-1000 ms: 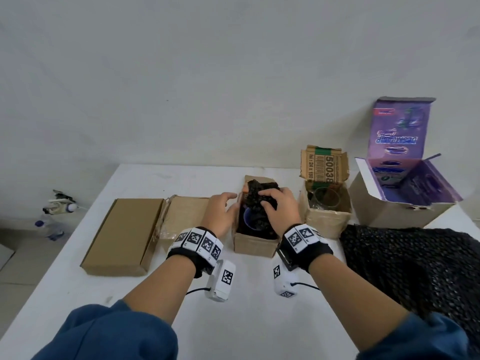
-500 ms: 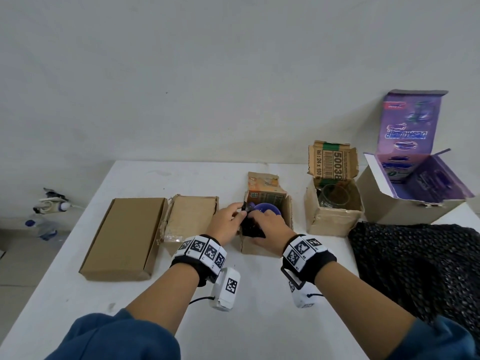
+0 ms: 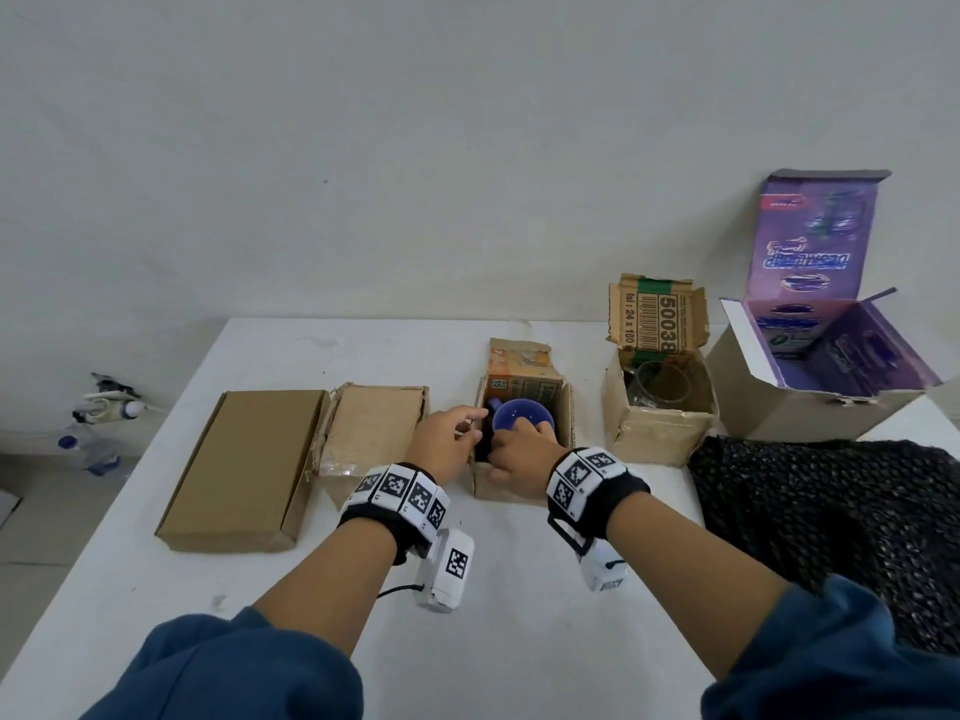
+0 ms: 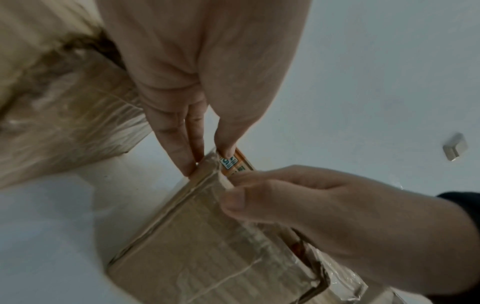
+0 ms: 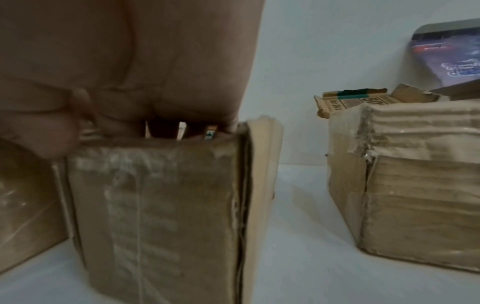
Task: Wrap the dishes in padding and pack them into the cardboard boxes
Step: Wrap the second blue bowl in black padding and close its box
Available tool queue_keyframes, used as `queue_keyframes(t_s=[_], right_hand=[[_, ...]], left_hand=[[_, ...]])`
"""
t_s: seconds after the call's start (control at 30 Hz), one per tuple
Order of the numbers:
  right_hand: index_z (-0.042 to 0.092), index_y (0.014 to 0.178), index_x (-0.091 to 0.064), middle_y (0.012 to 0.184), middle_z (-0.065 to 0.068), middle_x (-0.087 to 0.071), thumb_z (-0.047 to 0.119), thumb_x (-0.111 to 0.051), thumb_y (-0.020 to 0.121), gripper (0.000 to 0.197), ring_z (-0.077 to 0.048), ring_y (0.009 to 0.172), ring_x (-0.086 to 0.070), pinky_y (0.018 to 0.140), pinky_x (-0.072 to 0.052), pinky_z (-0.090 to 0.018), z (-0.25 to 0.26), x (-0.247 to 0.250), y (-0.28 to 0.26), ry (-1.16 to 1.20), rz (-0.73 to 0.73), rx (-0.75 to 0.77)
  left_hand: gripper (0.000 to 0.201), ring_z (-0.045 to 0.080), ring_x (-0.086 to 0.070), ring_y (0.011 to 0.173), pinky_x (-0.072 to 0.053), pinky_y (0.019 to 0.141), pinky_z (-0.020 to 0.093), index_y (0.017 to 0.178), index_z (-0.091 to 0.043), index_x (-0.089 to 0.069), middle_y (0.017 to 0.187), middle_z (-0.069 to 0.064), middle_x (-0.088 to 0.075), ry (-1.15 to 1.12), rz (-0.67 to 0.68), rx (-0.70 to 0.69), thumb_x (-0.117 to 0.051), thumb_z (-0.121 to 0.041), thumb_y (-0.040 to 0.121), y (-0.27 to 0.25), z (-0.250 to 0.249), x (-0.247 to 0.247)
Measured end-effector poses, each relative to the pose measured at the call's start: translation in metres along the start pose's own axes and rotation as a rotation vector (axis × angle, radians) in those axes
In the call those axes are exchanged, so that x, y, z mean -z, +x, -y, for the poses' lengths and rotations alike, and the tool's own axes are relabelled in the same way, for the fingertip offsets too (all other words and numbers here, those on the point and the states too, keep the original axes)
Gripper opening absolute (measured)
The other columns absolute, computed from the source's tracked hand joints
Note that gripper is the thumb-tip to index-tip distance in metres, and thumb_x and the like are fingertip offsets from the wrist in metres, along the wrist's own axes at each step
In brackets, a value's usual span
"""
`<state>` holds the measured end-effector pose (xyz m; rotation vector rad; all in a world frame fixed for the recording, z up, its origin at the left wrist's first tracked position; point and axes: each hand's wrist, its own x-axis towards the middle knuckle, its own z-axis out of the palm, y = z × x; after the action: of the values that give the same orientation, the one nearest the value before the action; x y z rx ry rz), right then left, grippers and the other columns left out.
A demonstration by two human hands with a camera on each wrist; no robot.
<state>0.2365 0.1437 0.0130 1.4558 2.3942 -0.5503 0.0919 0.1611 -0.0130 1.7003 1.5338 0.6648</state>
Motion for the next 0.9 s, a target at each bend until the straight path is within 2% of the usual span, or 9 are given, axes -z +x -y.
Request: queue_keyframes(t_s=[0.07, 0.17, 0.3, 0.4, 0.53, 0.6, 0.67, 0.8, 0.9], right_hand=[[0.016, 0.108, -0.065, 0.114, -0.007, -0.060, 0.035, -0.038, 0.095, 0.036, -0.031, 0.109, -0.044, 0.088, -0.034, -0.044, -0.009, 0.002, -0.003, 0.071, -0.012, 0.035], [0.019, 0.124, -0.059, 0.122, -0.005, -0.062, 0.028, -0.049, 0.092, 0.034, -0.028, 0.111, -0.054, 0.093, -0.044, -0.041, -0.024, 0.010, -0.026, 0.258, -0.118, 0.063], [0.016, 0.121, -0.061, 0.117, -0.002, -0.062, 0.024, -0.053, 0.094, 0.030, -0.017, 0.103, -0.057, 0.096, -0.045, -0.033, -0.064, 0.026, -0.075, 0.486, -0.305, -0.009], [0.016, 0.117, -0.063, 0.107, 0.002, -0.063, 0.024, -0.054, 0.094, 0.026, -0.011, 0.093, -0.055, 0.088, -0.044, -0.025, -0.110, 0.029, -0.122, 0.568, -0.370, -0.069], [0.012, 0.111, -0.066, 0.098, -0.003, -0.064, 0.023, -0.056, 0.093, 0.023, -0.016, 0.087, -0.057, 0.083, -0.043, -0.027, -0.178, 0.018, -0.188, 0.557, -0.355, -0.203], [0.012, 0.108, -0.066, 0.093, -0.004, -0.065, 0.024, -0.057, 0.092, 0.023, -0.018, 0.087, -0.059, 0.086, -0.046, -0.030, -0.209, 0.003, -0.217, 0.560, -0.322, -0.278], [0.012, 0.107, -0.067, 0.090, -0.001, -0.063, 0.024, -0.059, 0.091, 0.021, -0.016, 0.087, -0.058, 0.084, -0.044, -0.025, -0.235, -0.016, -0.246, 0.560, -0.295, -0.337], [0.012, 0.104, -0.067, 0.106, -0.007, -0.067, 0.028, -0.063, 0.088, 0.023, -0.021, 0.103, -0.060, 0.087, -0.042, -0.024, -0.270, -0.058, -0.286, 0.463, -0.227, -0.477], [0.015, 0.116, -0.061, 0.120, -0.010, -0.058, 0.047, -0.062, 0.085, 0.044, -0.027, 0.113, -0.054, 0.095, -0.045, -0.033, -0.283, -0.086, -0.304, 0.415, -0.177, -0.617]], left_hand=[[0.032, 0.025, -0.063, 0.097, -0.051, 0.089, 0.037, 0.119, -0.013, -0.063, 0.109, 0.010, -0.068, 0.037, 0.008, 0.003, -0.057, -0.004, 0.089, 0.000, -0.002, 0.000], [0.030, 0.026, -0.061, 0.101, -0.047, 0.092, 0.034, 0.118, -0.013, -0.063, 0.115, 0.013, -0.064, 0.138, -0.028, -0.008, -0.060, -0.011, 0.088, 0.001, -0.008, -0.004], [0.029, 0.021, -0.049, 0.113, -0.039, 0.093, 0.028, 0.115, -0.022, -0.061, 0.122, 0.006, -0.051, 0.294, -0.212, -0.058, -0.061, -0.025, 0.086, -0.008, -0.037, -0.022], [0.025, 0.020, -0.047, 0.113, -0.036, 0.092, 0.026, 0.109, -0.021, -0.061, 0.118, 0.003, -0.053, 0.236, -0.240, -0.134, -0.063, -0.024, 0.085, -0.017, -0.072, -0.051], [0.025, 0.019, -0.052, 0.109, -0.040, 0.096, 0.030, 0.109, -0.015, -0.062, 0.114, 0.004, -0.060, 0.149, -0.118, -0.211, -0.064, -0.023, 0.086, -0.033, -0.125, -0.115], [0.026, 0.017, -0.055, 0.105, -0.040, 0.090, 0.025, 0.110, -0.012, -0.062, 0.112, 0.003, -0.063, 0.138, -0.040, -0.212, -0.063, -0.023, 0.087, -0.044, -0.150, -0.149], [0.026, 0.015, -0.058, 0.097, -0.042, 0.083, 0.024, 0.109, -0.014, -0.062, 0.108, 0.001, -0.064, 0.124, 0.047, -0.181, -0.063, -0.028, 0.087, -0.054, -0.170, -0.183], [0.026, 0.017, -0.061, 0.090, -0.047, 0.079, 0.029, 0.104, -0.017, -0.062, 0.097, 0.001, -0.066, 0.158, 0.181, -0.052, -0.064, -0.036, 0.086, -0.073, -0.193, -0.243], [0.035, 0.017, -0.062, 0.088, -0.050, 0.080, 0.031, 0.108, -0.017, -0.062, 0.094, 0.000, -0.066, 0.232, 0.227, 0.011, -0.064, -0.043, 0.084, -0.084, -0.201, -0.278]])
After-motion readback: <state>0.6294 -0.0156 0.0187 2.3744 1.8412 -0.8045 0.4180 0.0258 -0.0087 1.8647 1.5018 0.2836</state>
